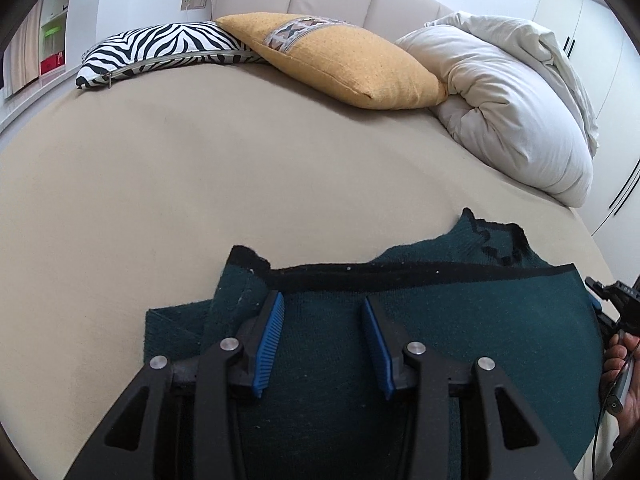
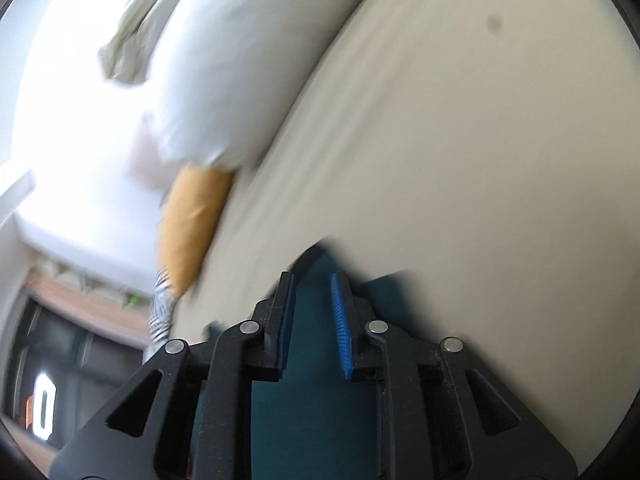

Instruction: Fold small clothes

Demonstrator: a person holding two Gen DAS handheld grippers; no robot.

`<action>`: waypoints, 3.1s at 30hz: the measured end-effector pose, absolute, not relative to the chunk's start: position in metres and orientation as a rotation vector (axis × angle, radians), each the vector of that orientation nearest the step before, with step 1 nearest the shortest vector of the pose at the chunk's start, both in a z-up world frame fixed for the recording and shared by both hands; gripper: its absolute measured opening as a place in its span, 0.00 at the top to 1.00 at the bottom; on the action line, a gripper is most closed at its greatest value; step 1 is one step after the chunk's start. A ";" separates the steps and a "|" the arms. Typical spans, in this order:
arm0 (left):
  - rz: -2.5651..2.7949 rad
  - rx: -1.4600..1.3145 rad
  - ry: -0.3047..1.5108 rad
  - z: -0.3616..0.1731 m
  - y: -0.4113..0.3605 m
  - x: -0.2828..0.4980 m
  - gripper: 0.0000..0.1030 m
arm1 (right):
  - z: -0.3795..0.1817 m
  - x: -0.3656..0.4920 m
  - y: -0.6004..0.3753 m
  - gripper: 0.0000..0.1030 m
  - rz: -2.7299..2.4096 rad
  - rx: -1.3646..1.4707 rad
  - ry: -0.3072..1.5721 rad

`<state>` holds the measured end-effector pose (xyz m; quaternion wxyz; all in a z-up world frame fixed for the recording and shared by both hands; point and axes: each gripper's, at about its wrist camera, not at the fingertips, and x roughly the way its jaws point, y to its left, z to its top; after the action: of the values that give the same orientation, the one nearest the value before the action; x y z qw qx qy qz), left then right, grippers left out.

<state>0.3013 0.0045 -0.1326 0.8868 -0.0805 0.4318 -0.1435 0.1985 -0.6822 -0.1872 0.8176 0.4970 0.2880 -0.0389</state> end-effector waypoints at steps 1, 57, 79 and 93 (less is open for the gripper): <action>-0.303 -0.177 0.900 -0.132 0.006 0.302 0.57 | -0.189 0.189 -0.691 0.83 -0.117 1.102 0.583; -0.474 -0.771 1.077 -0.143 0.127 0.191 0.57 | -0.122 0.191 -0.380 0.55 0.504 0.864 0.810; -0.486 -0.781 1.050 -0.140 0.129 0.189 0.83 | -0.187 0.303 -0.257 0.58 0.541 0.760 1.082; -0.626 -0.553 0.986 -0.047 -0.011 0.204 0.84 | -0.166 0.292 -0.371 0.55 0.562 1.034 0.937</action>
<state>0.2037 -0.0109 -0.0472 0.7984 -0.2577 0.4594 -0.2918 0.2919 -0.3715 -0.1661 0.7302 0.4698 0.4255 0.2551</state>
